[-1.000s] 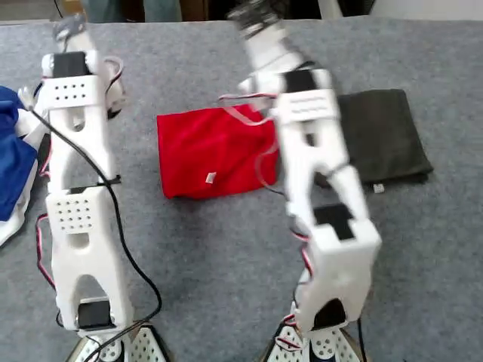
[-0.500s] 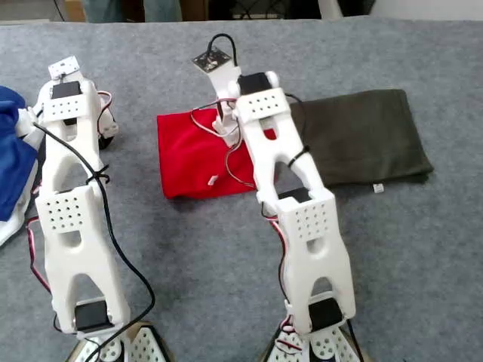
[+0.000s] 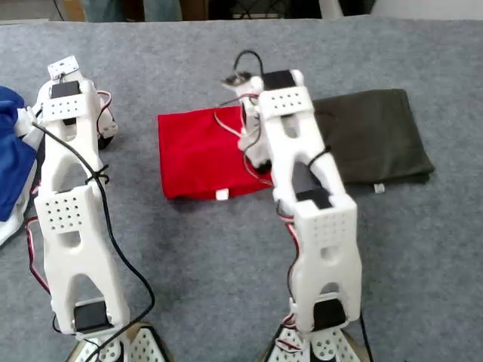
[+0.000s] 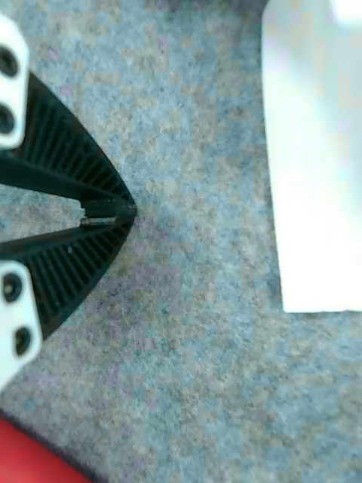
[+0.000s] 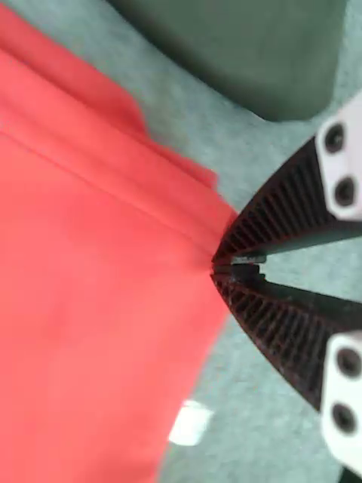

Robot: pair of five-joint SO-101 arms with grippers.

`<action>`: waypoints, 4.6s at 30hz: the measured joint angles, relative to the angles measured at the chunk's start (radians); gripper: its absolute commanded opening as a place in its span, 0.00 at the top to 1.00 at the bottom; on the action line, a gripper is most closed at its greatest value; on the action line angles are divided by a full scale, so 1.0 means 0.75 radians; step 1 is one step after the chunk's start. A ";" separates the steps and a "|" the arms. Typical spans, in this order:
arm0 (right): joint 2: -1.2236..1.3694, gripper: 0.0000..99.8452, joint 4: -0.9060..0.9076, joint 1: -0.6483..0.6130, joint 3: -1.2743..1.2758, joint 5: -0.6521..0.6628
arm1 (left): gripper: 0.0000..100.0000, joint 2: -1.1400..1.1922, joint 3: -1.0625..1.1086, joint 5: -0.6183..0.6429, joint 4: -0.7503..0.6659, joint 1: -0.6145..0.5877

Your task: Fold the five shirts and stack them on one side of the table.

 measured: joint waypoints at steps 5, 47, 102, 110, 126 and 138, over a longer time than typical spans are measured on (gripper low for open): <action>-0.057 0.99 -0.280 0.115 0.354 0.000 | 0.97 0.000 0.000 0.000 0.000 0.000; -0.203 0.99 -0.317 0.223 0.364 -0.180 | 0.97 0.233 -0.530 -0.053 0.110 0.534; 0.399 0.97 -0.215 -0.123 -0.391 -0.902 | 0.97 0.487 -1.064 -0.194 0.194 0.078; 0.456 0.99 -0.002 -0.018 -0.671 -0.820 | 0.97 0.487 -1.064 -0.194 0.194 0.078; 0.458 0.99 0.057 0.481 -1.180 -0.509 | 0.97 0.487 -1.064 -0.194 0.194 0.078; 0.428 0.99 0.057 0.896 -1.023 -0.464 | 0.97 0.495 -1.064 -0.243 0.194 0.102</action>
